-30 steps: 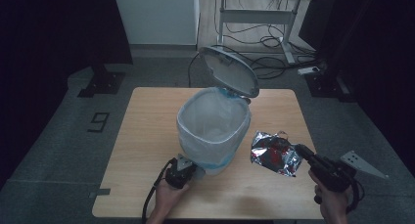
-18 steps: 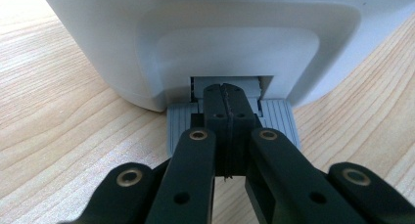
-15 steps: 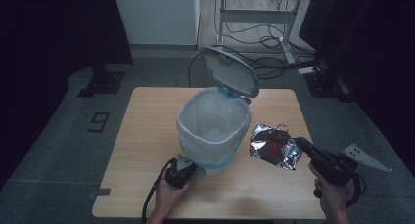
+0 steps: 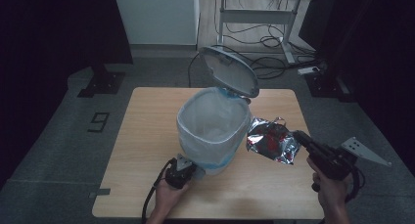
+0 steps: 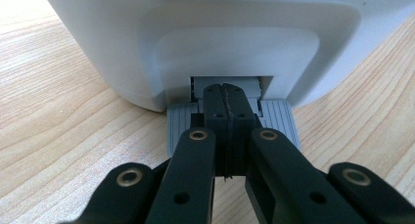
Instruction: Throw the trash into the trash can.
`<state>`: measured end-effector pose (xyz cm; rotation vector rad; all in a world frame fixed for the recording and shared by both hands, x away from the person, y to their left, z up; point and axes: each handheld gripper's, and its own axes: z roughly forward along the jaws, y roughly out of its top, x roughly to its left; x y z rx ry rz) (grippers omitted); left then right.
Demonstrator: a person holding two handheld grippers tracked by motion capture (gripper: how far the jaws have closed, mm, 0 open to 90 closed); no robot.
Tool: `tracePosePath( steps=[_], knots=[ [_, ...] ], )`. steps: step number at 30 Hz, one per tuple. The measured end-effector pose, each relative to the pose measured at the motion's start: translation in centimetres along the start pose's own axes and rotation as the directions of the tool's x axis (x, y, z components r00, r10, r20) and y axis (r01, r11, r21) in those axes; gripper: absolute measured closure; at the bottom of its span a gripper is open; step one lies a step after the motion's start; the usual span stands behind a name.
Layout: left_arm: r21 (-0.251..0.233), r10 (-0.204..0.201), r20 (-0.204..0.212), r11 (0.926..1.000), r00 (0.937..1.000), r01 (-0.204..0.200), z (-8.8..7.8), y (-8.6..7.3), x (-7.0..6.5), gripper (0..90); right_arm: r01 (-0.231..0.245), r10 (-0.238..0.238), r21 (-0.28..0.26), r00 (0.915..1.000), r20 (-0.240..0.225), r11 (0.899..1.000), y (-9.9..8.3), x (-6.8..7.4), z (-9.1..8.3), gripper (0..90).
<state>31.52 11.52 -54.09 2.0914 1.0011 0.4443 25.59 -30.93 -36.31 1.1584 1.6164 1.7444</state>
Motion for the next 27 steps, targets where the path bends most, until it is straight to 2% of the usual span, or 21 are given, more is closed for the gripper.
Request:
tracePosePath(
  steps=[13,27],
  knots=[
    [-0.001,-0.003,0.002,1.0000,1.0000,0.003,0.0,0.0,0.0,90.0,0.011,-0.011,-0.009,0.9996,-0.028,1.000,1.2,1.0,1.5,89.2],
    [-0.002,-0.004,0.004,1.0000,1.0000,0.004,0.0,0.0,0.1,90.0,0.012,-0.012,-0.003,0.9994,-0.034,1.000,1.9,1.4,3.0,89.2]
  ],
)
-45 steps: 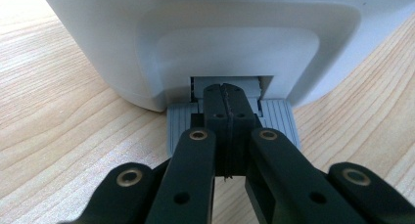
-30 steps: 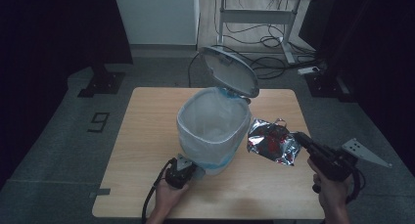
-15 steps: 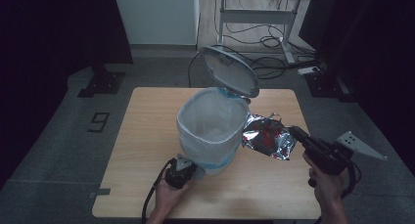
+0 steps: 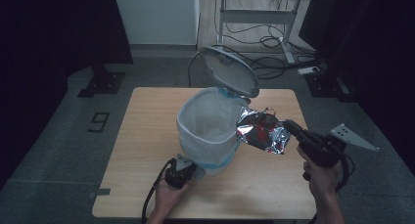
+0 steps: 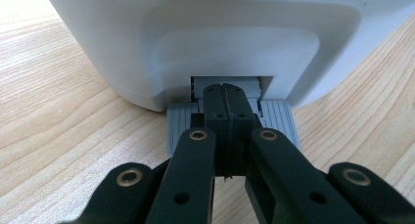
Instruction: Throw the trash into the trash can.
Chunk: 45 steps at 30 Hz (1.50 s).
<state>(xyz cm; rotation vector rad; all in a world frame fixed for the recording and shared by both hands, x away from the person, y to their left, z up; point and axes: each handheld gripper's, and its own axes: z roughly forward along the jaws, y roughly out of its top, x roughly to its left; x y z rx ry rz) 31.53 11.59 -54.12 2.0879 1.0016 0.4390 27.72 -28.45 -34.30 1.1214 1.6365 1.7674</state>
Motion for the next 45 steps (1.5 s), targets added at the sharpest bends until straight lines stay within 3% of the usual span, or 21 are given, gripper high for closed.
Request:
tracePosePath(
  steps=[45],
  knots=[
    [-0.003,-0.002,0.001,1.0000,1.0000,0.002,0.0,0.0,0.0,90.0,0.026,-0.025,0.037,0.9995,-0.018,0.999,1.4,1.7,4.8,89.2]
  ],
)
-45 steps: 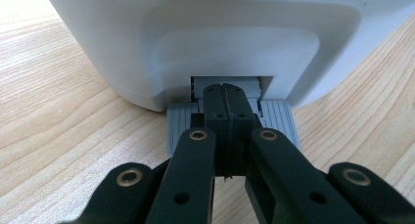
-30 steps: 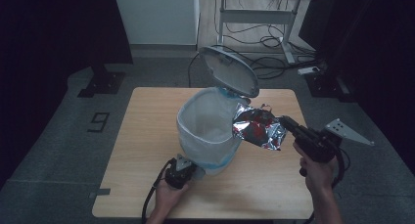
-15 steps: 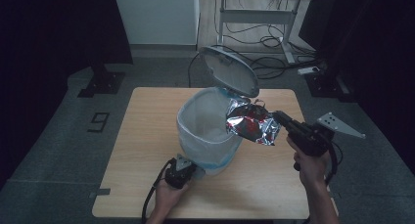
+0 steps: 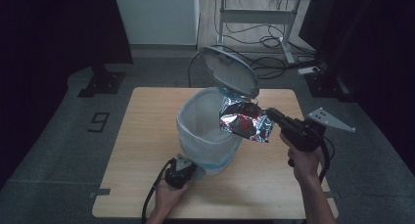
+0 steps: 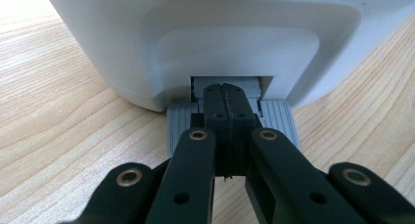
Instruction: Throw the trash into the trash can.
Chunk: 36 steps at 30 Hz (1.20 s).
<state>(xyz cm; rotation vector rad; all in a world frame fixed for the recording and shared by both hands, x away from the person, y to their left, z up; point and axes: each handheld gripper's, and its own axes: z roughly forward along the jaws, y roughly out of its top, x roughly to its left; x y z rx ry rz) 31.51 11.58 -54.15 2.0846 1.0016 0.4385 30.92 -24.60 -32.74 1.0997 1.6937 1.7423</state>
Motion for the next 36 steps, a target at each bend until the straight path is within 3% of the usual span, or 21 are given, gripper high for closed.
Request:
tracePosePath(
  steps=[36],
  knots=[
    [0.001,0.008,-0.003,1.0000,1.0000,-0.008,0.0,0.0,0.0,90.0,0.005,-0.005,0.024,1.0000,-0.001,1.000,0.6,1.1,3.6,89.2]
  ],
)
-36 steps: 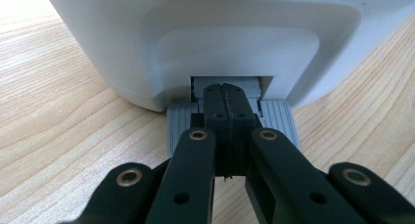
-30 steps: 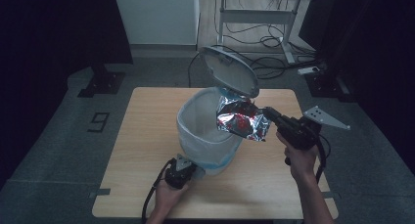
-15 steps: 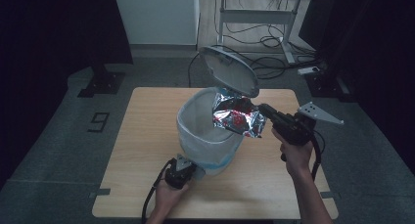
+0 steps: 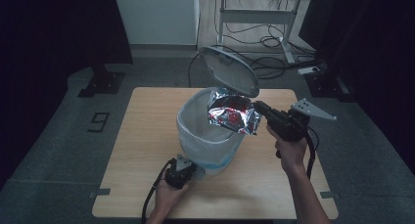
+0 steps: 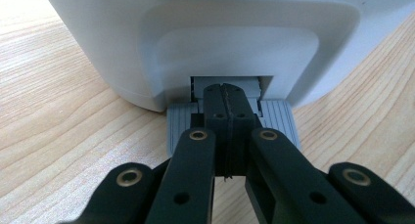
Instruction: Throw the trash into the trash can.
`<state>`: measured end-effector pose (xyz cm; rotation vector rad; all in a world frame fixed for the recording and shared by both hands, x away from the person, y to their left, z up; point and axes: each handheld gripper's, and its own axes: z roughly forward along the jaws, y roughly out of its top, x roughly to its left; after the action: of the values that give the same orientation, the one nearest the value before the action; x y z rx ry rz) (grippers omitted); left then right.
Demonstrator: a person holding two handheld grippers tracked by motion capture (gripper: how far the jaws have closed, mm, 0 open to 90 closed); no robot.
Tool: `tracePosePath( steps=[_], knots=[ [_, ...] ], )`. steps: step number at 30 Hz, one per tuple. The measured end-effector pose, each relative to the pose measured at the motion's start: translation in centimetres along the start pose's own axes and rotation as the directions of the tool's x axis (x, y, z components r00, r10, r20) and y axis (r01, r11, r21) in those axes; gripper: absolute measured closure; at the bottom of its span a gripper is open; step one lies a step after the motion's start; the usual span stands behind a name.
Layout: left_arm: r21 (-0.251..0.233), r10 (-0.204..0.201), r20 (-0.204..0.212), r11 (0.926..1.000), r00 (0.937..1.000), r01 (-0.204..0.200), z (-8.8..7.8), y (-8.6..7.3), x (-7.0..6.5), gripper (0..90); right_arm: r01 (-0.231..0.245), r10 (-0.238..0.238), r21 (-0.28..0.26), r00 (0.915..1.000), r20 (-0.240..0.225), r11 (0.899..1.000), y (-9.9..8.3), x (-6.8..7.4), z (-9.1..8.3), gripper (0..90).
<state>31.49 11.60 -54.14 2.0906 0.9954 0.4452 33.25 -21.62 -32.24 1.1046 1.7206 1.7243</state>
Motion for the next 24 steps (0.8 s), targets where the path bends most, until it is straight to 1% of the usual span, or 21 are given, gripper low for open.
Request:
tracePosePath(
  steps=[14,24],
  knots=[
    [-0.003,-0.003,0.001,1.0000,1.0000,0.003,0.0,0.0,0.0,90.0,-0.001,0.001,0.000,1.0000,-0.002,1.000,0.2,0.5,1.4,89.1],
    [-0.002,-0.002,0.000,1.0000,1.0000,0.002,0.0,0.0,0.0,90.0,-0.002,0.002,-0.004,1.0000,-0.003,1.000,0.4,0.8,2.1,89.0]
  ],
)
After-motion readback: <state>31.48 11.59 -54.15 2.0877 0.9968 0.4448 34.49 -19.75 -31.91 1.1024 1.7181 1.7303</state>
